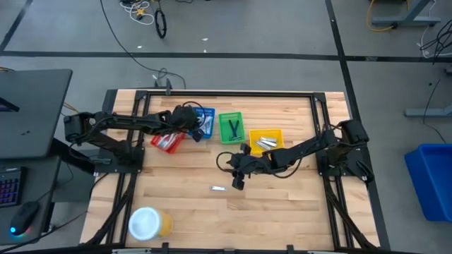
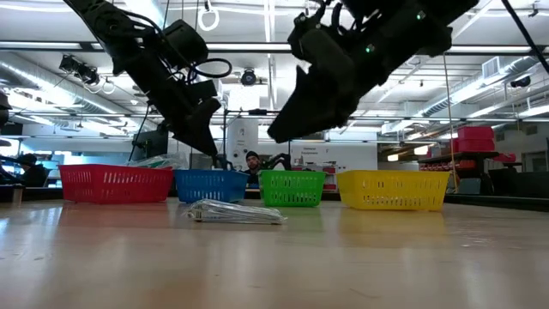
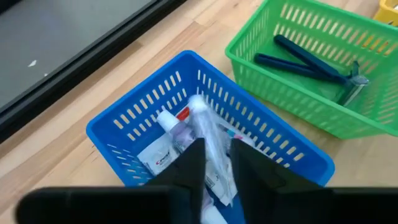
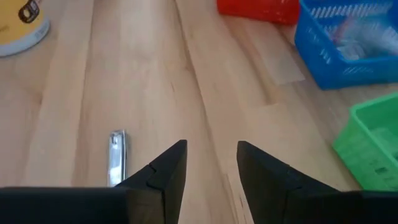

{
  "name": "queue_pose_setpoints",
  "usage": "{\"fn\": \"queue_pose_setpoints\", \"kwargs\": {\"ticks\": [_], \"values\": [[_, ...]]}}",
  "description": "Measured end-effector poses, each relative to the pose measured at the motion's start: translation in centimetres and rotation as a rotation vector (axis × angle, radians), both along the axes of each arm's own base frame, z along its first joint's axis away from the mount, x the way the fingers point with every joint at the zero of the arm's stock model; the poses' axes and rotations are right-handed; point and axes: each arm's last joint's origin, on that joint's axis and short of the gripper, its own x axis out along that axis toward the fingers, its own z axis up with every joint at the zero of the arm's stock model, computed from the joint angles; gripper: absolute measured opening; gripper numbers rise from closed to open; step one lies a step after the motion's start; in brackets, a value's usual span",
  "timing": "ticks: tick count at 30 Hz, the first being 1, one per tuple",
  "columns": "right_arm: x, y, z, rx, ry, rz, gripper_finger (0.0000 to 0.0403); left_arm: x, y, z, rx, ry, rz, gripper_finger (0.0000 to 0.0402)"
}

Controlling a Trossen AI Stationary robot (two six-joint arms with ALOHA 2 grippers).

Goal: Pick & Place Travel size toiletries
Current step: Put the silver nail cutter into the yellow bin

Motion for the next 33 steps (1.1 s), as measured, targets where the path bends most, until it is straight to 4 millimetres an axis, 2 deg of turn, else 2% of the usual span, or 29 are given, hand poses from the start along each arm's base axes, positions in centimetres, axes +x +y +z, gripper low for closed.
{"fn": "queue_pose_setpoints", "kwargs": {"ticks": [5,9,14,22,26,33], "values": [[0.5,0.2,-1.4,-0.051,0.027,0.079,0.0151,0.0,0.0,0.0,0.009,0.000,-0.004,0.0123],[0.9,0.5,-2.7,-0.071,0.045,0.157,0.0162,0.1,0.1,0.1,0.029,0.002,-0.019,0.0137],[1.7,0.3,-4.7,-0.079,0.046,0.252,0.0196,0.3,0.1,0.4,0.053,-0.027,-0.029,0.0139],[3.1,-0.3,-7.0,0.088,-0.031,0.368,0.0249,0.3,0.1,0.4,0.062,-0.019,-0.038,0.0139],[3.6,-0.1,-7.8,0.127,-0.099,0.424,0.0253,0.3,0.1,0.4,0.062,-0.017,-0.038,0.0139],[3.7,-0.1,-9.4,0.153,-0.079,0.427,0.0238,0.3,0.1,0.4,0.062,-0.014,-0.040,0.0139]]}}
